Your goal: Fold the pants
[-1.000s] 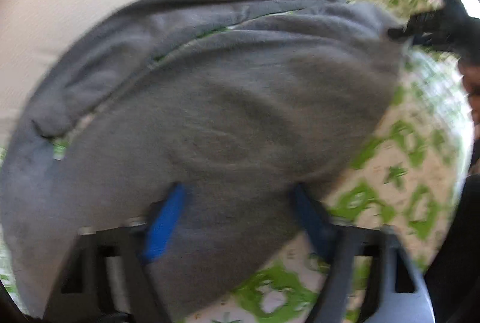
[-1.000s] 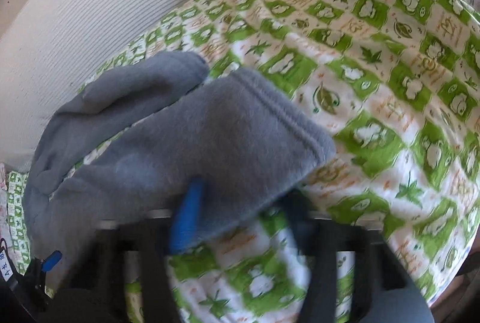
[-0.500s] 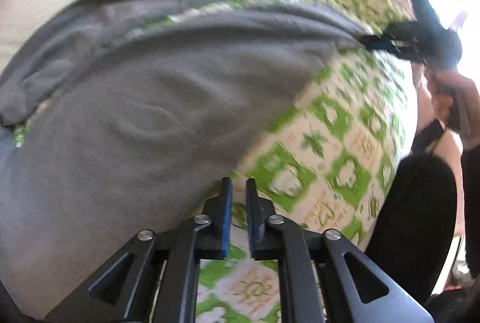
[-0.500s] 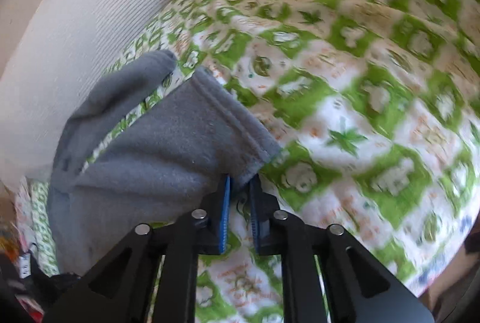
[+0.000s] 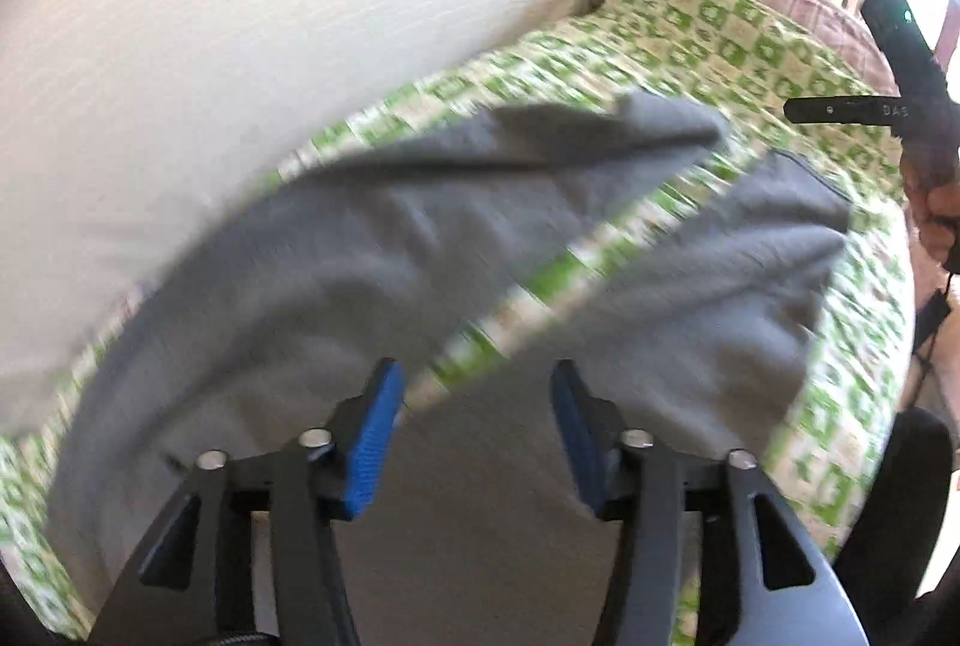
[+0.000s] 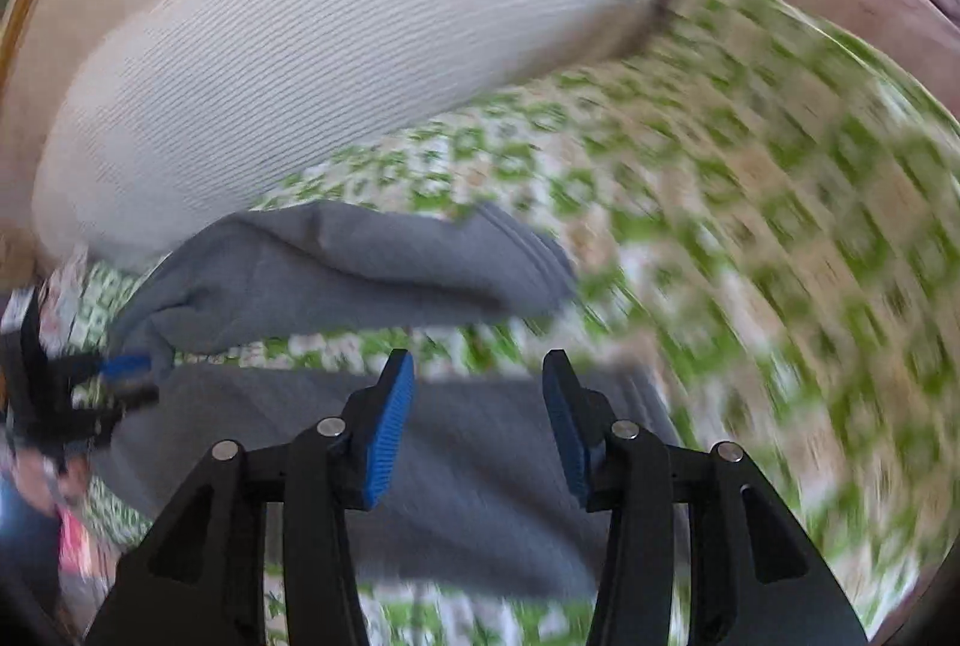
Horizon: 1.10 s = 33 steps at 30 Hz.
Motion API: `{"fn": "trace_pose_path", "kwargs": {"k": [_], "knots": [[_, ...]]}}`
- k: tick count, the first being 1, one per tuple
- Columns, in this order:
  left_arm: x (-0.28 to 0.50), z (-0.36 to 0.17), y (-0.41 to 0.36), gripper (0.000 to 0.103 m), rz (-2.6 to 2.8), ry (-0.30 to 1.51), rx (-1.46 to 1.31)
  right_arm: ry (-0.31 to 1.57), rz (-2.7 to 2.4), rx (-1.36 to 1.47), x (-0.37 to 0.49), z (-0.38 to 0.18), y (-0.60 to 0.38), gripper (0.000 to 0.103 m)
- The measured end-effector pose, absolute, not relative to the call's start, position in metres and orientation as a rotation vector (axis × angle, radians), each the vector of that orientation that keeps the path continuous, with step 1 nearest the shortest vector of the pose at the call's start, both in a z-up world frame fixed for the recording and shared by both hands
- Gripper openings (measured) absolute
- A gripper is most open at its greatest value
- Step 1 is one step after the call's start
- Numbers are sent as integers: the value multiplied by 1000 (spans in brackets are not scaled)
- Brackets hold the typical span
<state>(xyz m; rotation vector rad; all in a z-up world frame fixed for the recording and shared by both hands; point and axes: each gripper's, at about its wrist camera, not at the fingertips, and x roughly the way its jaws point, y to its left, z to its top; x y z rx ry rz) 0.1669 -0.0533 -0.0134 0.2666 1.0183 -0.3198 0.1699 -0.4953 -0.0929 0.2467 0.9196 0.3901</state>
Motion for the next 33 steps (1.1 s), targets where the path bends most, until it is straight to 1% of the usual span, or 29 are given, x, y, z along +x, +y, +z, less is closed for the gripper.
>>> {"fn": "trace_pose_path", "kwargs": {"k": [7,9,12,15,19,20,22,23,24,25,26,29,33], "knots": [[247,-11,-35,57,-328,1013,354,1008,436,175,253,-97,-471,46],[263,-16,-32,60,-343,1022,388,1046,464,167,278,-104,-465,46],[288,-32,-25,64,-363,1059,462,1104,494,122,306,-119,-450,46],[306,-48,-17,65,-350,1095,535,1162,481,27,322,-138,-435,46],[330,-70,-7,65,-310,1133,601,1190,476,-43,332,-155,-422,46],[336,-76,-4,65,-296,1143,601,1191,476,-53,332,-157,-420,45],[344,-85,0,65,-270,1160,602,1178,465,-75,333,-160,-416,23],[347,-90,2,64,-270,1168,596,1171,466,-72,332,-160,-416,23],[347,-92,3,59,-281,1174,590,1158,459,-69,330,-159,-417,17],[345,-92,2,33,-300,1176,582,1144,450,-71,330,-156,-417,14],[341,-91,0,6,-320,1179,572,1125,437,-73,328,-152,-420,14],[320,-85,-7,5,-294,1142,625,1072,380,-34,330,-138,-439,13],[270,-56,-10,4,-329,1094,592,982,309,67,329,-114,-467,12]]}}
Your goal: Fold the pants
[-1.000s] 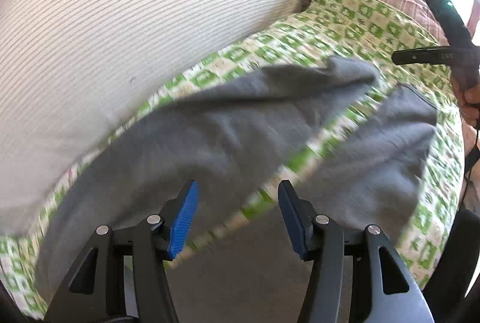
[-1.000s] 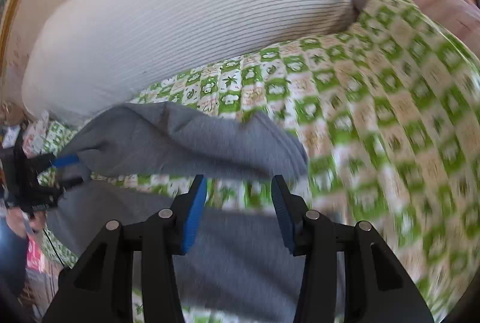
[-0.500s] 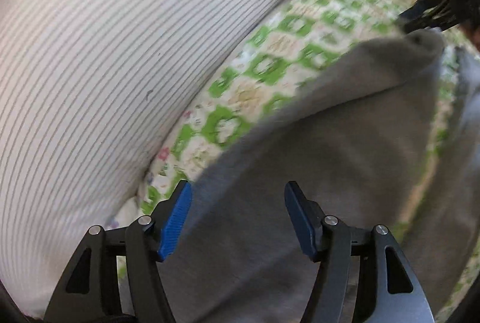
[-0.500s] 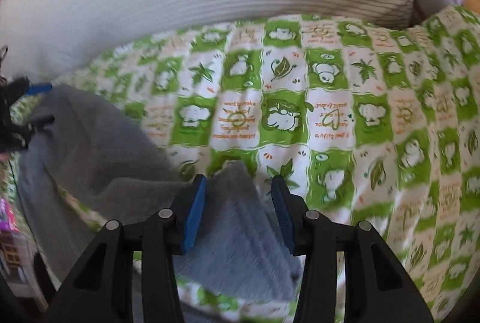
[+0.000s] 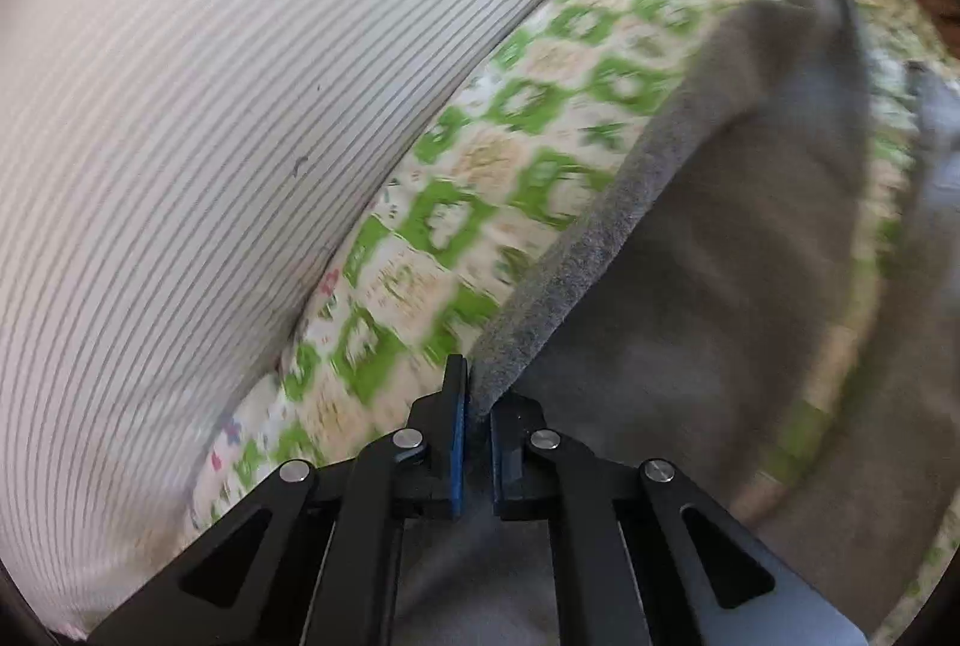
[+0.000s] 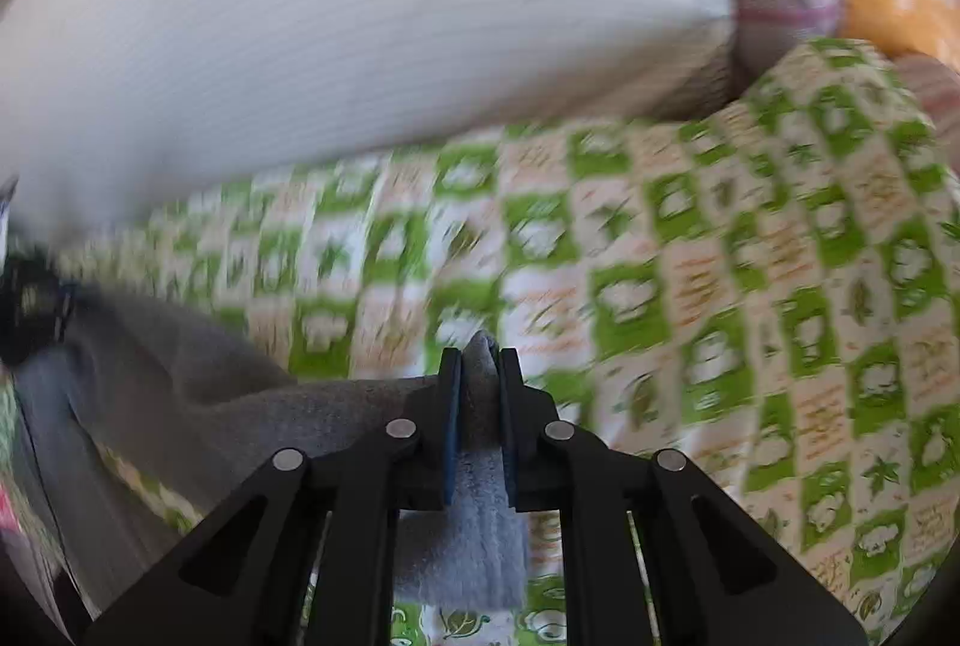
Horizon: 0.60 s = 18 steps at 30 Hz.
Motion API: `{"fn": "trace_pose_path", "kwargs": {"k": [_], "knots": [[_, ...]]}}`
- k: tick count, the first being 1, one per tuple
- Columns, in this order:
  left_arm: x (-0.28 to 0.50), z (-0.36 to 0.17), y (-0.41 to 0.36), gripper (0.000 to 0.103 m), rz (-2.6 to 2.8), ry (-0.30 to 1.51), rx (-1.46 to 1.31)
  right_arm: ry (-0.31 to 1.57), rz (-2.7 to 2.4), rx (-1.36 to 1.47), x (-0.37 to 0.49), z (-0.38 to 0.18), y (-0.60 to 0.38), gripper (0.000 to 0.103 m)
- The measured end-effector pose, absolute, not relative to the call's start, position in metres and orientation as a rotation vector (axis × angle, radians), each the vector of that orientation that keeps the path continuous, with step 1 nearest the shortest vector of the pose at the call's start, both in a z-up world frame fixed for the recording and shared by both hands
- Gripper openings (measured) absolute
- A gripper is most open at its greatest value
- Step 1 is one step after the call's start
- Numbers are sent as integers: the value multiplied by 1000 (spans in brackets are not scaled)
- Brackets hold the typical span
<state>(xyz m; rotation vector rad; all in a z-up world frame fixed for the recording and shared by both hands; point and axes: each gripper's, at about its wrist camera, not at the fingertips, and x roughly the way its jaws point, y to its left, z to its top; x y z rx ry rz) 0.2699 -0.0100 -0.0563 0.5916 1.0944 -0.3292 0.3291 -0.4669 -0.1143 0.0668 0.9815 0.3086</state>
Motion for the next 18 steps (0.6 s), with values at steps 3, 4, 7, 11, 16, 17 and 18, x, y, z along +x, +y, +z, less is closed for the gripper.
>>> {"fn": "trace_pose_path", "kwargs": {"k": [3,4,7,11,16,17,18], "knots": [[227,-39,-12,4,-343,1064,555,947,296,107,325,-102,-477,12],[213,-34,-11,4,-345,1060,535,945,300,117,324,-101,-478,12],[175,-21,-13,4,-349,1064,447,918,323,165,314,-92,-485,12],[135,-24,-22,4,-334,1066,367,894,368,218,290,-84,-493,12],[107,-24,-31,4,-325,1036,299,886,418,243,250,-90,-514,12],[101,-22,-33,4,-326,1031,277,886,429,248,243,-92,-518,12],[96,-19,-34,4,-325,1024,264,887,435,249,237,-94,-522,12]]}}
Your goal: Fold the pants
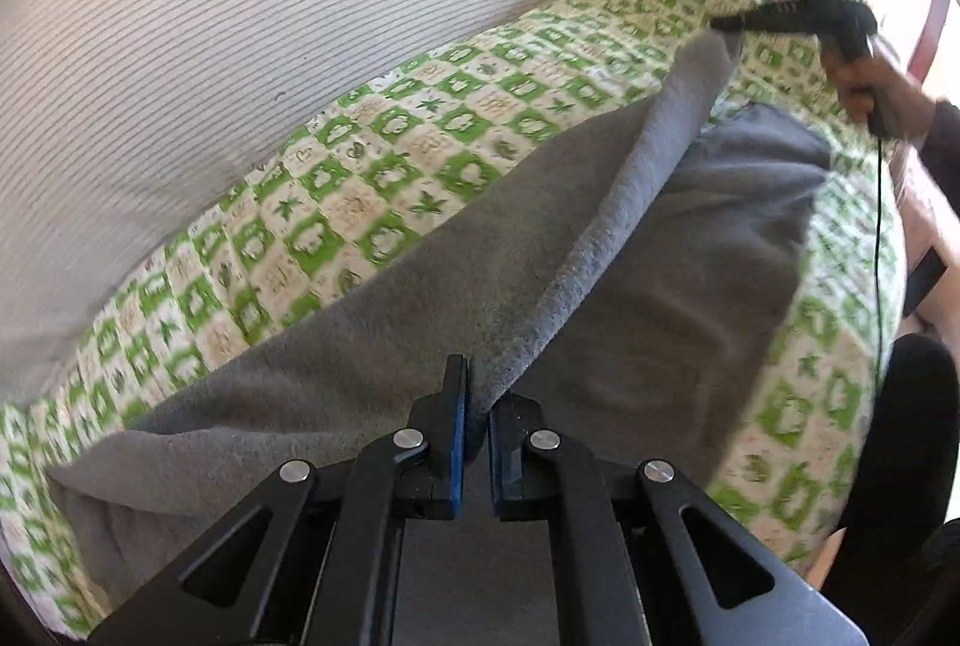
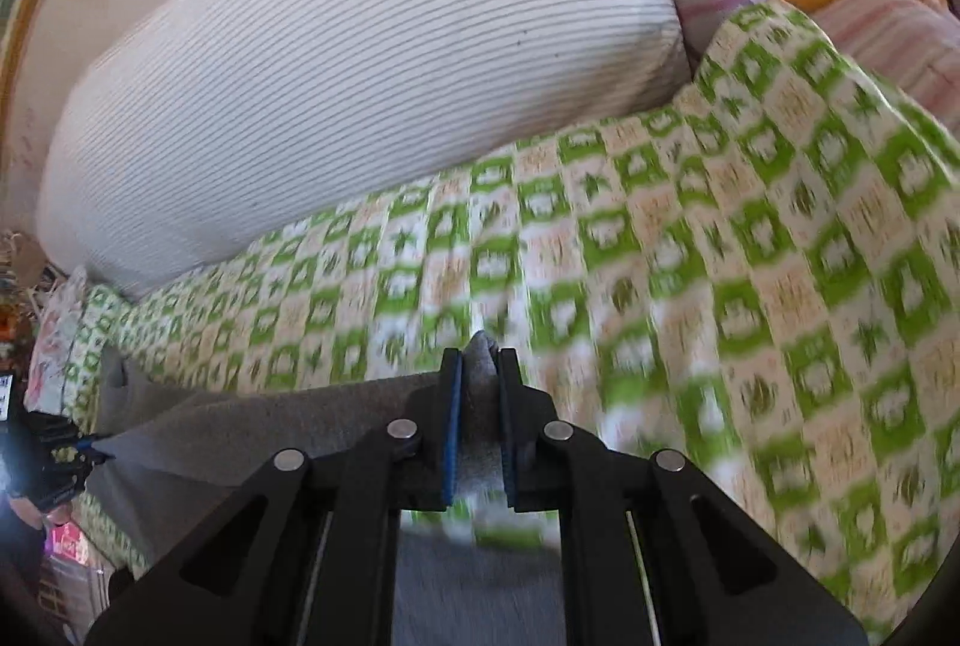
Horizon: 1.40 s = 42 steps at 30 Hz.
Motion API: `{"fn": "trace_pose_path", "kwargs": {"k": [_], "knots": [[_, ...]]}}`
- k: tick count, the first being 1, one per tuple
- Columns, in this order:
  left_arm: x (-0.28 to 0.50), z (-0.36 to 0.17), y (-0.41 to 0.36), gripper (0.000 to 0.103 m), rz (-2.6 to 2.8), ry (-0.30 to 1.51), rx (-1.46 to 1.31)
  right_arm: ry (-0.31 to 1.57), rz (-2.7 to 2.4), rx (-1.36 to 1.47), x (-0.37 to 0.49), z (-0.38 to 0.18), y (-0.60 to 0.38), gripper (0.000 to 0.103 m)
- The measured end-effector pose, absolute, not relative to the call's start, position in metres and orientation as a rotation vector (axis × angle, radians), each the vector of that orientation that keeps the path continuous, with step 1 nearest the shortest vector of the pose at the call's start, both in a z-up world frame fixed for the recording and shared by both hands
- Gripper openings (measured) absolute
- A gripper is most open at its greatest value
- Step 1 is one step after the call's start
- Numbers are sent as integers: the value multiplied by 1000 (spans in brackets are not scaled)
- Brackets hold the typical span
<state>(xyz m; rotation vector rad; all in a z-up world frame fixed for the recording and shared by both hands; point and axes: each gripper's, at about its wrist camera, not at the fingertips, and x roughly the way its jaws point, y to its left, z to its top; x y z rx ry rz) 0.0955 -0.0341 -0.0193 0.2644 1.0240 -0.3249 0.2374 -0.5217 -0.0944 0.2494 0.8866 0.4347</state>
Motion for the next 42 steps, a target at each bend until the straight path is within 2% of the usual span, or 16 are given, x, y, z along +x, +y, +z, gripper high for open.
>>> {"fn": "trace_pose_path", "kwargs": {"k": [12,18,27,33,34,35,36,38,39,42], "knots": [[32,-45,-67,4,-307,1029,210,830,469,392,155,-131,-573,12],[25,-80,-67,5,-285,1093,188,900,447,392,136,-162,-575,13],[23,-60,-66,5,-279,1018,181,737,427,362,111,-126,-575,13],[23,-96,-69,7,-300,1074,187,840,372,305,105,-154,-569,13],[22,-95,-70,8,-299,1068,190,866,367,304,105,-160,-569,14],[21,-93,-70,14,-302,1069,186,895,359,310,105,-165,-569,17],[21,-89,-68,20,-311,1073,167,910,343,313,104,-166,-569,24],[20,-81,-64,42,-313,1065,137,914,292,313,101,-160,-572,39],[18,-77,-61,44,-307,1053,134,904,268,315,98,-153,-574,48],[11,-65,-52,48,-289,1025,128,846,251,317,88,-131,-574,49]]}}
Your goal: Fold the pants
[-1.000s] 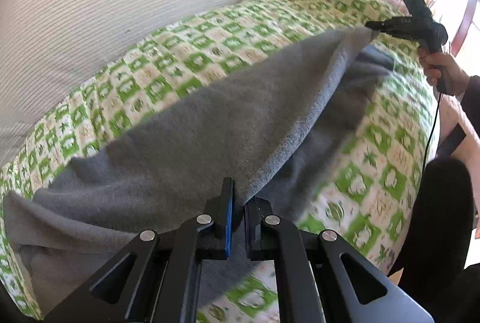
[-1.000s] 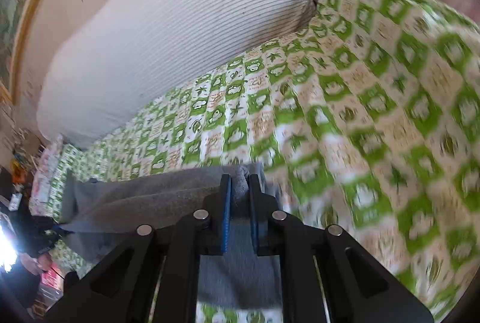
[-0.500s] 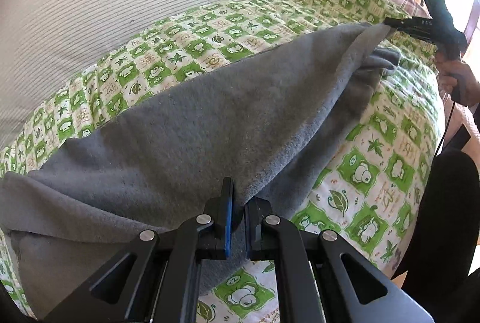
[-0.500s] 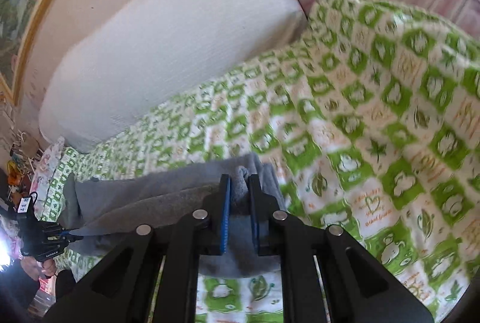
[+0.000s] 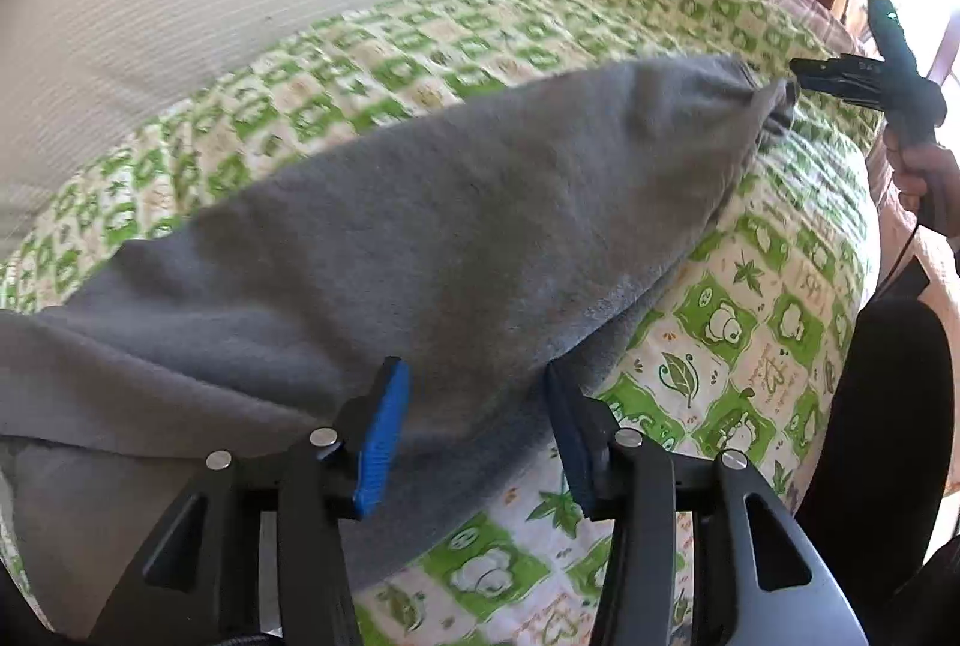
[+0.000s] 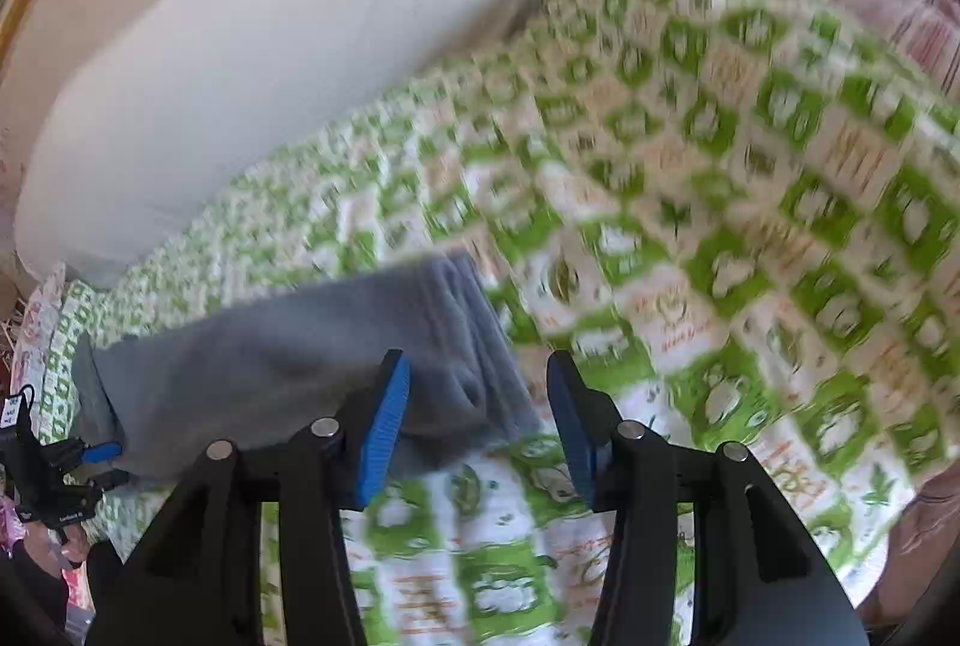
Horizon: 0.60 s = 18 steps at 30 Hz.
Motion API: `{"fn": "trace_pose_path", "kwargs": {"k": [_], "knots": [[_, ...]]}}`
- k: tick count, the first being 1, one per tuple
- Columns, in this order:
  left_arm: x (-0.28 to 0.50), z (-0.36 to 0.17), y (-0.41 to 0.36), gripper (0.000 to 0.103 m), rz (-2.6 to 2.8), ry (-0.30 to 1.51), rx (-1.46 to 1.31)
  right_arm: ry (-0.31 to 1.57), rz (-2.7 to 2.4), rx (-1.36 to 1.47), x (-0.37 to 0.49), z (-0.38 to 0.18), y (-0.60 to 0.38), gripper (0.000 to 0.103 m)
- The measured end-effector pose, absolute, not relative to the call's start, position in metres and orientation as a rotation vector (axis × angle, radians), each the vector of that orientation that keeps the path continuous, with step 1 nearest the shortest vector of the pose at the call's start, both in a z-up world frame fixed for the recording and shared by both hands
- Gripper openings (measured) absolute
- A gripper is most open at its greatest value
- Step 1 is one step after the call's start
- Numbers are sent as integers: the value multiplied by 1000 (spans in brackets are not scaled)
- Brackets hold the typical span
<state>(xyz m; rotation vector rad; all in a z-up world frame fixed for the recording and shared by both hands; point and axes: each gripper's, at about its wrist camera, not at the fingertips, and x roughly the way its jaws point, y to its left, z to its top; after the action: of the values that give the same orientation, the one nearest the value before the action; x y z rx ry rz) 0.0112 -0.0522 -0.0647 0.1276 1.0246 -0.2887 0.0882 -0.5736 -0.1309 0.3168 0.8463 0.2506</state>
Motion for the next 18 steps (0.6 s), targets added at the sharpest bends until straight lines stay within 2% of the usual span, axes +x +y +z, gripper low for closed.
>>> {"fn": "trace_pose_path", "kwargs": {"k": [4,10,14,18], "knots": [[4,-49,-30,48,-244,996,100,784,348,322,80,-102,-544,50],[-2,-34,33,50,-115,970,29,801,550,317,81,-89,-460,50],[-7,-24,97,57,15,962,-40,860,711,314,84,-91,-384,50],[-11,-16,170,58,139,963,-115,911,847,261,83,-96,-303,50]]}}
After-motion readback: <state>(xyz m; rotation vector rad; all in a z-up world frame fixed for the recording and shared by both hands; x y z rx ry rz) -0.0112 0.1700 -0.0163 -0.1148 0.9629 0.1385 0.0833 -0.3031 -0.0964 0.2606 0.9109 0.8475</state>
